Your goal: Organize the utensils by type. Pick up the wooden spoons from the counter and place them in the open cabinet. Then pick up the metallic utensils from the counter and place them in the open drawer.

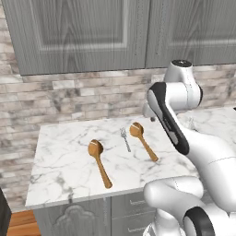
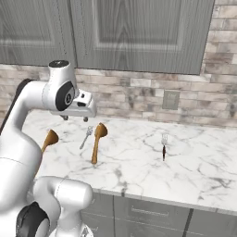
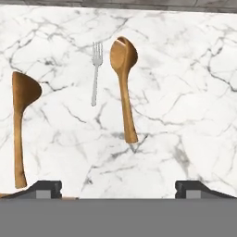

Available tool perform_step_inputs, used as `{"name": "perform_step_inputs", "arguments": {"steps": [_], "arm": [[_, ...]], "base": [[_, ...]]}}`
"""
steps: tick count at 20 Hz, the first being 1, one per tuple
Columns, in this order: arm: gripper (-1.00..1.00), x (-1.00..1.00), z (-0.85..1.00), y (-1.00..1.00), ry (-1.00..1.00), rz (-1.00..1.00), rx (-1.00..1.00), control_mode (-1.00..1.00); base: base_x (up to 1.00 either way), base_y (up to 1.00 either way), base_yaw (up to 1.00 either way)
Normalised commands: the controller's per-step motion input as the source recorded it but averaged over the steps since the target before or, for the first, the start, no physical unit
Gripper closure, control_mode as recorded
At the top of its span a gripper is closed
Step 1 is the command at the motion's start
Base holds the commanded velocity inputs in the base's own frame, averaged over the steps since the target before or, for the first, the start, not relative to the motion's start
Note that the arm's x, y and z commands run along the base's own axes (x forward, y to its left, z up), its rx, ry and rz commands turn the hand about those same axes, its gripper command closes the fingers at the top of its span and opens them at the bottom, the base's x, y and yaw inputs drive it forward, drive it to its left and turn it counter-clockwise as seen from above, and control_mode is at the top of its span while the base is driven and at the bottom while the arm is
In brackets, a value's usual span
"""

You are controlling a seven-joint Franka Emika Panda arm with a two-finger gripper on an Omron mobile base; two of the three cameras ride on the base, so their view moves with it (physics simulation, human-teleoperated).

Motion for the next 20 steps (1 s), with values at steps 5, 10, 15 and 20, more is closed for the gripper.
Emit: {"name": "perform_step_inputs", "arguments": {"steps": [5, 10, 15, 20], "arm": [[-1.0, -0.02, -0.55, -0.12, 0.08, 0.0, 0.0, -1.0], [-1.0, 0.15, -0.63, -0.05, 0.15, 0.02, 0.0, -1.0], [-1.0, 0.51, -0.71, -0.01, 0.18, 0.18, -0.08, -1.0], [-1.0, 0.55, -0.47, -0.15, 0.19, 0.22, -0.03, -1.0]], "base": [[0.0, 0.0, 0.0], [0.0, 0.0, 0.0], [0.0, 0.0, 0.0], [0.0, 0.0, 0.0]]}}
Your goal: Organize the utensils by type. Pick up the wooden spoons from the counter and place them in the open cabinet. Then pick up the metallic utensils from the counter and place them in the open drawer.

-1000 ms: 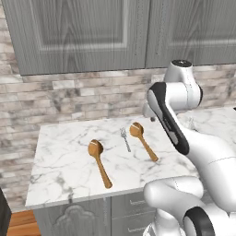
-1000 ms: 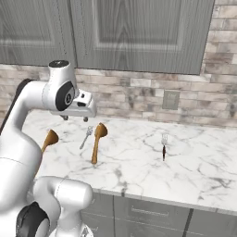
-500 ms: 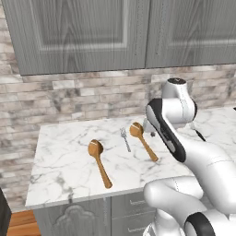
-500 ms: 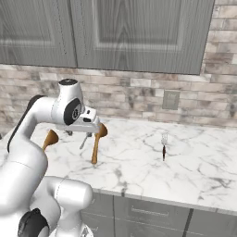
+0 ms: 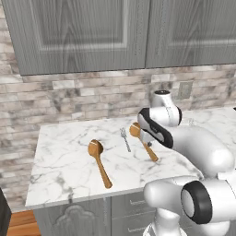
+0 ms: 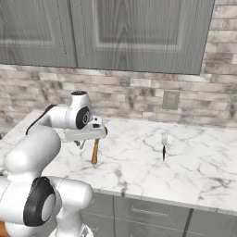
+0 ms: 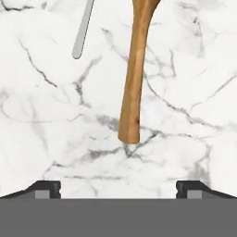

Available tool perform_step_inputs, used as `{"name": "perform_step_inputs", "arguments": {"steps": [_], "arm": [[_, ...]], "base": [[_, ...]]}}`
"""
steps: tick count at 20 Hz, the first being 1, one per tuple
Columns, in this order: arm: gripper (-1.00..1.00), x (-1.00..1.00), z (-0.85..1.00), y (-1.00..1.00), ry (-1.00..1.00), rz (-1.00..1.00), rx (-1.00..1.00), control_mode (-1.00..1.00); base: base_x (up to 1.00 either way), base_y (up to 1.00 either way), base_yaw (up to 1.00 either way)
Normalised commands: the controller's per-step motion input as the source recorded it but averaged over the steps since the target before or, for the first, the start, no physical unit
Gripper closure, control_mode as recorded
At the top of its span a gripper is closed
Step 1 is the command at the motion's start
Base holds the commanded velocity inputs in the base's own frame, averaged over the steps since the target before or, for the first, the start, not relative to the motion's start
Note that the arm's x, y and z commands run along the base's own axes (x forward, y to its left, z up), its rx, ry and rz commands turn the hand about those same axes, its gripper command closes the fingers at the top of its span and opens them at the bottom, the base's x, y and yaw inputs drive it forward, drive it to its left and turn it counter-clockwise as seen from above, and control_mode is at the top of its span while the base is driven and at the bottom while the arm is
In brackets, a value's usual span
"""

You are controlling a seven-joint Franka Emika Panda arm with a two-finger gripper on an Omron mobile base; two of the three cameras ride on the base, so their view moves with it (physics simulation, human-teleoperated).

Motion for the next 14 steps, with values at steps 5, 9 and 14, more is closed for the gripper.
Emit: {"name": "perform_step_inputs", "arguments": {"steps": [5, 9, 14], "arm": [[-1.0, 0.36, -0.53, -0.02, 0.21, 0.23, -0.07, -1.0], [-1.0, 0.45, -0.54, 0.0, 0.28, 0.2, -0.04, -1.0], [-1.0, 0.39, -0.46, 0.0, 0.23, 0.17, -0.03, -1.0]], "base": [[0.0, 0.0, 0.0], [0.0, 0.0, 0.0], [0.0, 0.0, 0.0]]}}
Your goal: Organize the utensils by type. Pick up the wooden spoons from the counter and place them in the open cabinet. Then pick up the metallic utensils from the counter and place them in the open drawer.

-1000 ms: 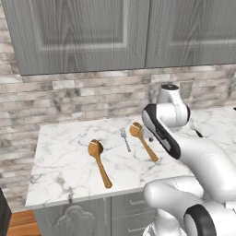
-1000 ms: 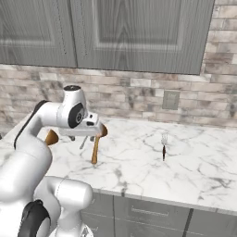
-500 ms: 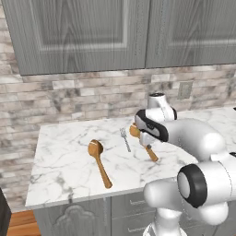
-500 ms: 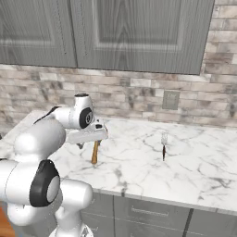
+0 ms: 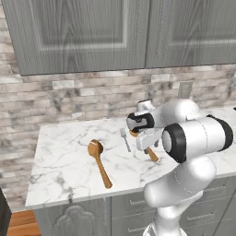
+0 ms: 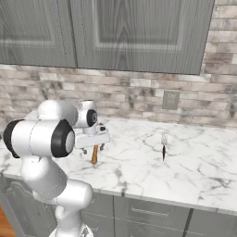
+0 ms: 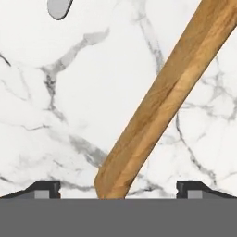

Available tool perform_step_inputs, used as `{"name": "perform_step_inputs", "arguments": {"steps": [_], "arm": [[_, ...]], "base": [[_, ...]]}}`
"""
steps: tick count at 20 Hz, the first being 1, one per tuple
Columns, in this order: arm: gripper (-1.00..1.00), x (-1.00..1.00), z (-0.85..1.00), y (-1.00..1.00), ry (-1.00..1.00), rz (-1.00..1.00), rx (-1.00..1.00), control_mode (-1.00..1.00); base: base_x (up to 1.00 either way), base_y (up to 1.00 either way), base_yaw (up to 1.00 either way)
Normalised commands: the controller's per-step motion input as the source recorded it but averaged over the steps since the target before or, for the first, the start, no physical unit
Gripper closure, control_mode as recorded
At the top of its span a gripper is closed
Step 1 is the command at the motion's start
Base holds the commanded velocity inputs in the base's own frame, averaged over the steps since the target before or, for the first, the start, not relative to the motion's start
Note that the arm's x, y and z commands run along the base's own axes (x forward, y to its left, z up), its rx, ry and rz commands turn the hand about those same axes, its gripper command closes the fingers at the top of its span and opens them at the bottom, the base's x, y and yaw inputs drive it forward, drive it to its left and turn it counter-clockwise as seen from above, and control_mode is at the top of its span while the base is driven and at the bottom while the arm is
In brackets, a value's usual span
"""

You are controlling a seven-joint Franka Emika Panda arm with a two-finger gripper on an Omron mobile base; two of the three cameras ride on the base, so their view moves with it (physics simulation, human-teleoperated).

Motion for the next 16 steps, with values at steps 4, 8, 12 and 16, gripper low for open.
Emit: {"name": "perform_step_inputs", "arguments": {"steps": [4, 8, 12, 16], "arm": [[-1.0, 0.39, -0.34, 0.0, 0.09, 0.17, 0.0, -1.0], [-1.0, 0.27, -0.32, 0.0, 0.0, 0.12, 0.0, -1.0], [-1.0, 0.03, -0.46, 0.0, -0.03, 0.03, 0.0, -1.0], [-1.0, 0.0, -0.46, -0.01, -0.15, 0.0, 0.0, -1.0]], "base": [[0.0, 0.0, 0.0], [0.0, 0.0, 0.0], [0.0, 0.0, 0.0], [0.0, 0.0, 0.0]]}}
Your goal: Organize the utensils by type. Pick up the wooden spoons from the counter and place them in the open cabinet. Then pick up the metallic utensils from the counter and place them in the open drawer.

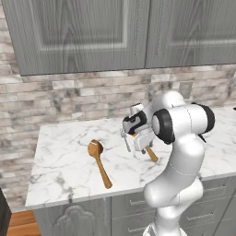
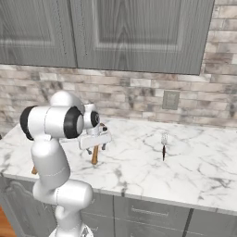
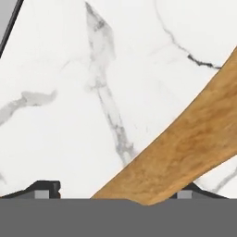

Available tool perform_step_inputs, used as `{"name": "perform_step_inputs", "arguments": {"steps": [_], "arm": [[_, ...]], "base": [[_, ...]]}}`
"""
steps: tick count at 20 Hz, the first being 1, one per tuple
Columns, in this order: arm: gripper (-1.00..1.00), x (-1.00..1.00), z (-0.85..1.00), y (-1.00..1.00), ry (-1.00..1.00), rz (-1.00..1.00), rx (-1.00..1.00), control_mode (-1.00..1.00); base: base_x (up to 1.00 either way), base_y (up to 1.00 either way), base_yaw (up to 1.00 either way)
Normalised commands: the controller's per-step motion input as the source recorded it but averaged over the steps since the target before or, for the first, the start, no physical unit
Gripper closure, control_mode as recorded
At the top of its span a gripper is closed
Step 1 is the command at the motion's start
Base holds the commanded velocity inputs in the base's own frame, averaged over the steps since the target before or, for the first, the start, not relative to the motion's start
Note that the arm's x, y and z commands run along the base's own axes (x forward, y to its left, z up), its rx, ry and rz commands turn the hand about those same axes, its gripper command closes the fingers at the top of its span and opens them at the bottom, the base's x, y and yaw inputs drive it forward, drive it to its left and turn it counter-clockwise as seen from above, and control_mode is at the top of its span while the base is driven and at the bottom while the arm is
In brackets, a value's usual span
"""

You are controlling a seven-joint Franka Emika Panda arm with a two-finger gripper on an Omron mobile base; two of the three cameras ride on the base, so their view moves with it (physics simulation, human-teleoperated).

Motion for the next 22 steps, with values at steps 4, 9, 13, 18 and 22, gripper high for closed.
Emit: {"name": "perform_step_inputs", "arguments": {"steps": [4, 9, 13, 18, 22], "arm": [[-1.0, -0.04, -0.5, -0.03, -0.21, 0.0, 0.0, -1.0], [1.0, -0.12, -0.6, -0.01, -0.19, -0.01, 0.01, -1.0], [1.0, -0.06, -0.54, -0.09, -0.02, -0.04, 0.06, -1.0], [1.0, -0.02, -0.33, -0.1, 0.27, -0.01, 0.18, -1.0], [1.0, -0.53, 0.0, -0.12, 0.05, 0.0, 0.17, -1.0]], "base": [[0.0, 0.0, 0.0], [0.0, 0.0, 0.0], [0.0, 0.0, 0.0], [0.0, 0.0, 0.0], [0.0, 0.0, 0.0]]}}
